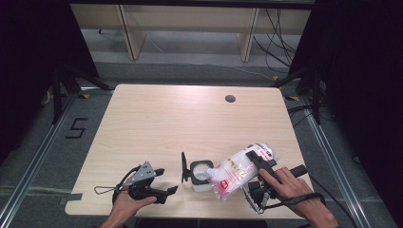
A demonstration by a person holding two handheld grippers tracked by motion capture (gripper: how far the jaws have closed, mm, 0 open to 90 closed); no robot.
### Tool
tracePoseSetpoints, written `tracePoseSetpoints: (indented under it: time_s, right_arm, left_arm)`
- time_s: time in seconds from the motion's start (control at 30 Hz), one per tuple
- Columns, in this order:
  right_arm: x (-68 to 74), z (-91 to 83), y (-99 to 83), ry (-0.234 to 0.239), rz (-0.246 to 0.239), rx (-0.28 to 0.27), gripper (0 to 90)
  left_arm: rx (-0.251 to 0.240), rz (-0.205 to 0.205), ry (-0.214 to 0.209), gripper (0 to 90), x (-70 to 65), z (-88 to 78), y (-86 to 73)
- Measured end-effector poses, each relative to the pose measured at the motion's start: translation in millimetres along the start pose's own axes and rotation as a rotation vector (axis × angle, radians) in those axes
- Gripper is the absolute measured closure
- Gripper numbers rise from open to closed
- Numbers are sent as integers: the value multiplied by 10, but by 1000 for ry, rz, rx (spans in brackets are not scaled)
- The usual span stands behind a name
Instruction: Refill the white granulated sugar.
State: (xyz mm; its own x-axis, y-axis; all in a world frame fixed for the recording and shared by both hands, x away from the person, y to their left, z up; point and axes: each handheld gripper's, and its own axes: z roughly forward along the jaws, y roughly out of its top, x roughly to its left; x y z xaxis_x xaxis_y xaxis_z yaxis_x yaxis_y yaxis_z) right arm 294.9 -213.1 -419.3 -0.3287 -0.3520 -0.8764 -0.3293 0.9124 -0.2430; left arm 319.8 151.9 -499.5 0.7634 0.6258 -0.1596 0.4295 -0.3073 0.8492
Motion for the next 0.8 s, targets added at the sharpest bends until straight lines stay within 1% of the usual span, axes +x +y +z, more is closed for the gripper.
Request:
tracePoseSetpoints:
  time_s: [0.03, 0.07, 0.1, 0.13, 0.2, 0.23, 0.27, 0.3, 0.33, 0.37, 0.43, 0.47, 0.5, 0.57, 0.6, 0.63, 0.67, 0.7, 0.73, 0.77, 0.8]
  right_arm:
    - [2, 19, 1, -17, -19, -28, 412]
    - [2, 19, 1, -17, -19, -28, 412]
    - [-3, -8, 5, 4, -16, 4, 411]
    - [15, -3, -9, -9, 15, -11, 412]
    - [12, -1, -11, -17, 15, -19, 412]
    - [-8, -14, -3, -12, 9, -7, 412]
    - [-10, -5, 2, -6, -8, -17, 412]
    - [-1, -16, 16, 8, -1, 5, 412]
    - [-11, -14, 23, 0, -14, 1, 412]
    - [-8, -14, 27, -4, -4, -6, 412]
    - [-47, 3, 25, -22, -42, -29, 412]
    - [-6, 1, 42, -8, -21, -16, 413]
    - [-8, 9, 47, -10, -33, -24, 413]
    - [-23, 11, 52, -4, -37, -33, 413]
    - [-22, 19, 49, -25, -41, -43, 413]
    - [-22, 19, 52, -26, -28, -45, 413]
    - [-35, 15, 57, -19, -35, -43, 413]
    - [-6, -6, 66, 7, 7, -10, 413]
    - [-6, -6, 66, 7, 7, -10, 413]
    - [-20, 1, 71, 2, -15, -17, 413]
    - [-36, 1, 72, 4, -24, -18, 413]
  left_arm:
    - [1, -1, -2, 167, -4, 2, 0]
    - [1, -1, -2, 167, -4, 2, 0]
    - [1, 6, -4, 167, -2, 2, 3]
    - [3, 7, -3, 167, -2, 4, 2]
    - [-2, 5, -1, 167, -3, 8, -1]
    - [1, 5, -2, 167, -3, 5, 0]
    - [1, 5, -3, 167, -4, 3, 2]
    - [3, 6, 2, 166, -7, -2, 4]
    - [3, 7, 1, 167, -5, -3, 5]
    - [4, 5, 3, 167, -4, -4, 4]
    - [3, 3, -3, 167, 1, 1, 1]
    - [4, 4, 1, 167, -2, -3, 3]
    - [3, 5, 1, 167, -4, -5, 5]
    - [2, 5, 2, 167, -4, -7, 5]
    - [3, 4, 4, 167, -3, -7, 4]
    - [1, 0, 0, 167, 0, -4, 2]
    - [2, 0, 1, 167, -1, -4, 2]
    - [0, 3, -2, 167, 0, -4, 4]
    - [0, 3, -2, 167, 0, -4, 4]
    - [3, 5, 4, 167, -3, -7, 5]
    - [2, 4, 3, 167, -3, -7, 5]
